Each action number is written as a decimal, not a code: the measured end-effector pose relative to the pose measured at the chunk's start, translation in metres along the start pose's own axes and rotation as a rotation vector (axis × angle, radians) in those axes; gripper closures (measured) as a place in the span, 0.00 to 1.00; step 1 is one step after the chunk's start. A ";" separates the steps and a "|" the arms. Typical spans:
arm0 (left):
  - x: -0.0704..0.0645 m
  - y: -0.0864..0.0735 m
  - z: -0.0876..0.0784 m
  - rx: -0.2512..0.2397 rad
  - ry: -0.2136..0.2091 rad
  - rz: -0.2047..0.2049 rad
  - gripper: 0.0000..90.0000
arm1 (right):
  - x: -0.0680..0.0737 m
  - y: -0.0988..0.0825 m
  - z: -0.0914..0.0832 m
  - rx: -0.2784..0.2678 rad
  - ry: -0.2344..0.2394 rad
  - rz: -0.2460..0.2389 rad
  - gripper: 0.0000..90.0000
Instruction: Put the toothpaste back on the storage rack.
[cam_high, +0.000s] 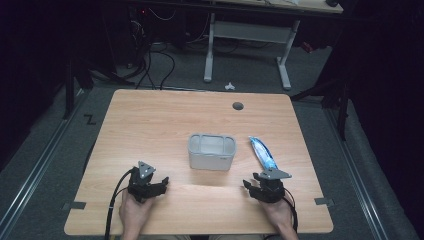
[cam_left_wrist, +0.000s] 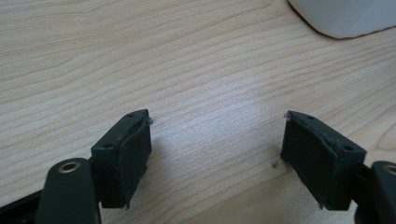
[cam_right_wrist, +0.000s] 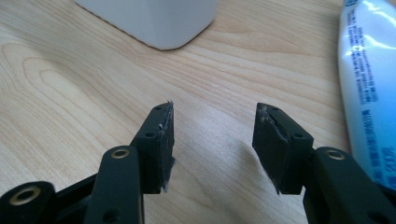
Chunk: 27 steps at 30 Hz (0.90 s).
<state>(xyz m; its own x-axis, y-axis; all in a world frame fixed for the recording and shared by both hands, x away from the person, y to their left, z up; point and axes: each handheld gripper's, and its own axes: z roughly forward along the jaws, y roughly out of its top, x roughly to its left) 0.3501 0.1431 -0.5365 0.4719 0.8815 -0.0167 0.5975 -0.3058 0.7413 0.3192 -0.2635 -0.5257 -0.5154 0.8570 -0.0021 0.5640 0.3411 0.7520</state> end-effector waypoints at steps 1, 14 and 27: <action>0.000 0.000 0.000 0.000 0.000 0.000 0.27 | 0.000 0.000 -0.002 -0.005 -0.002 0.001 0.54; 0.000 0.000 0.000 0.000 0.000 0.000 0.27 | -0.007 -0.004 -0.018 -0.029 -0.016 0.016 0.55; 0.000 0.000 0.000 0.000 0.000 0.000 0.27 | -0.015 -0.004 -0.037 -0.058 -0.041 0.035 0.57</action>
<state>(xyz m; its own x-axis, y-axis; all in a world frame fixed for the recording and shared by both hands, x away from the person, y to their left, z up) 0.3501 0.1431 -0.5365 0.4720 0.8814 -0.0172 0.5977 -0.3056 0.7412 0.3004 -0.2922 -0.5041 -0.4687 0.8834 -0.0013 0.5425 0.2890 0.7888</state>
